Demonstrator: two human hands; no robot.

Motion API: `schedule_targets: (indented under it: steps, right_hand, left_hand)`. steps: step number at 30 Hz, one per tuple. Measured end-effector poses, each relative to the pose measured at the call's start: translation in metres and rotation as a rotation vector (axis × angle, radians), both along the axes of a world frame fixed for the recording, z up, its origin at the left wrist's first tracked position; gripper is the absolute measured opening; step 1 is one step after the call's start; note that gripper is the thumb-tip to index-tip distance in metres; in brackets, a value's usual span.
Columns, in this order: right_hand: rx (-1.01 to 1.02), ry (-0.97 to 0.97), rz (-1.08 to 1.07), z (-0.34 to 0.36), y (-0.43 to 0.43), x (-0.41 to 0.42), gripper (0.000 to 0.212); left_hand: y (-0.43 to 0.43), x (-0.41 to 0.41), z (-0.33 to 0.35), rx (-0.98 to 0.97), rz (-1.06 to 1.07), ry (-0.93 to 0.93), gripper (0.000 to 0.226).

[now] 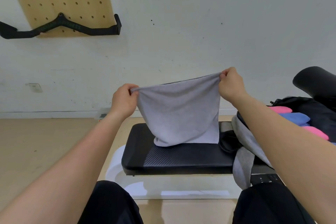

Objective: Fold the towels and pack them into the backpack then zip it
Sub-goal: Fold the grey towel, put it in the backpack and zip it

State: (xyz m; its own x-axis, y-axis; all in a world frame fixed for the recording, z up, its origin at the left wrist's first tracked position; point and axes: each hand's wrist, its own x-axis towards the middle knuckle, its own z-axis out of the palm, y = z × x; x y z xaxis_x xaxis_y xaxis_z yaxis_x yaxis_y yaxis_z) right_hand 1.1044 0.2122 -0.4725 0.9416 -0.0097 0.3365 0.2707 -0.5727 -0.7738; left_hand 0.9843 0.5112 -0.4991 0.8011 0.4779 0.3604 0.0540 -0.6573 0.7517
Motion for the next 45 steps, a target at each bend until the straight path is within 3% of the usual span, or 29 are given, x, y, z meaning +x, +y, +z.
schedule_targets:
  steps: [6,14,19,25,31,36,42,45]
  right_hand:
    - [0.093,-0.02,-0.008,-0.003,-0.007,-0.01,0.02]
    - [0.137,0.004,0.0,-0.002,-0.012,-0.005,0.025]
    - [0.04,0.067,-0.032,-0.015,-0.007,0.008,0.027]
    - [-0.273,0.137,-0.084,-0.047,-0.001,0.012,0.021]
    - [-0.009,0.261,-0.001,-0.081,0.005,0.032,0.011]
    - [0.023,0.294,0.025,-0.12,0.01,0.057,0.01]
    - [-0.014,0.323,0.031,-0.185,0.018,0.081,0.012]
    - [-0.055,0.352,0.024,-0.196,0.022,0.077,0.016]
  left_hand:
    - [-0.019,0.007,0.024,-0.143,0.031,-0.119,0.018]
    - [-0.021,0.001,0.029,0.004,0.07,-0.283,0.013]
    - [-0.014,0.013,0.016,0.027,0.103,-0.103,0.014]
    - [0.002,0.032,-0.032,0.038,0.038,0.217,0.013]
    - [-0.003,0.06,-0.071,-0.238,0.047,0.172,0.012]
    - [-0.001,0.091,-0.104,-0.198,-0.002,0.14,0.009]
    - [-0.002,0.121,-0.154,-0.072,0.005,0.243,0.007]
    - [-0.001,0.118,-0.168,-0.014,-0.074,0.361,0.037]
